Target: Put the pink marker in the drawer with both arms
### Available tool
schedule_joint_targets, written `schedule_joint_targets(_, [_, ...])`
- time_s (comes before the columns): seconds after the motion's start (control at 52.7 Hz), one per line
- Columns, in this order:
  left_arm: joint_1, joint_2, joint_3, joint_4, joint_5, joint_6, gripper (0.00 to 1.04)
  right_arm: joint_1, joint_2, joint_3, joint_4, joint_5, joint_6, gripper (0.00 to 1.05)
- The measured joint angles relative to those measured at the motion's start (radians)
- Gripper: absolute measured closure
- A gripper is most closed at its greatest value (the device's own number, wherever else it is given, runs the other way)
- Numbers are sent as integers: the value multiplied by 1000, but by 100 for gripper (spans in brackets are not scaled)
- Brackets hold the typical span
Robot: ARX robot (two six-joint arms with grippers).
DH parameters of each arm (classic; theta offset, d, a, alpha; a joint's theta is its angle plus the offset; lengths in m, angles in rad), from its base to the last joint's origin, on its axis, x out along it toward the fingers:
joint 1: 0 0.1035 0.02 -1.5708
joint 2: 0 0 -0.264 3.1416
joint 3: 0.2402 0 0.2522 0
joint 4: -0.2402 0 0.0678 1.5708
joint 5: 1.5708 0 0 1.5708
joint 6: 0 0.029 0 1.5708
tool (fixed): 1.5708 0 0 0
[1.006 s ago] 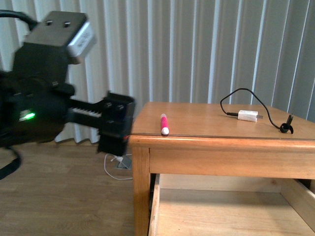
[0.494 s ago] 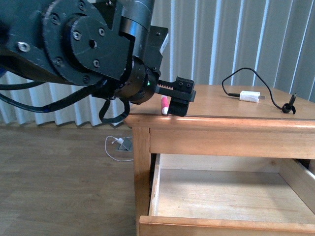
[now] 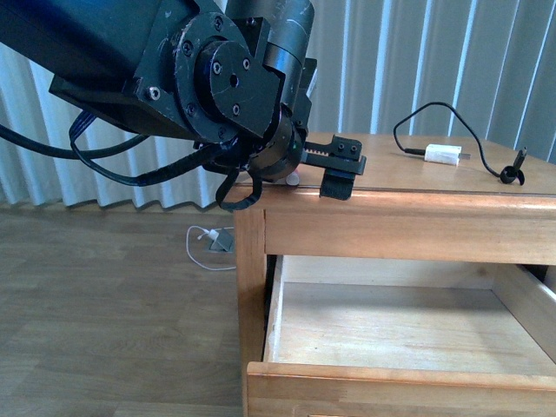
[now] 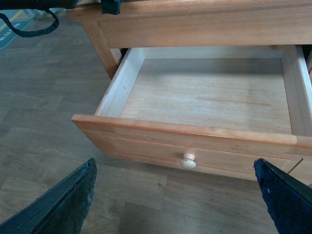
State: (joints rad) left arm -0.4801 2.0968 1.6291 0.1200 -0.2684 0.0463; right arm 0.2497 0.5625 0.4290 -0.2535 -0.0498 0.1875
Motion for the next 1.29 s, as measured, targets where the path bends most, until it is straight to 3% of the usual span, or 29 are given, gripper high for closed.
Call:
schedule_joint_targets(0.19, [-4, 0, -4, -8, -1, -12, 42, 0, 0, 0, 0, 0, 0, 8])
schedule_joint_targets(0.285, [-2, -12, -27, 3, 4, -19, 62, 0, 0, 0, 0, 0, 0, 8])
schedule_joint_targets(0.494, [20, -48, -89, 52, 59, -21, 89, 0, 0, 0, 0, 0, 0, 8])
schedule_joint_targets(0.683, [45, -108, -198, 171, 213, 39, 90, 0, 0, 0, 0, 0, 0, 8])
schedule_joint_targets(0.816, [49, -189, -296, 262, 391, 147, 90, 0, 0, 0, 0, 0, 0, 8])
schedule_joint_targets(1.025, [29, -343, -431, 210, 642, 416, 90, 0, 0, 0, 0, 0, 0, 8])
schedule_joint_targets(1.291, [-17, -287, -490, 196, 643, 582, 90, 0, 0, 0, 0, 0, 0, 8])
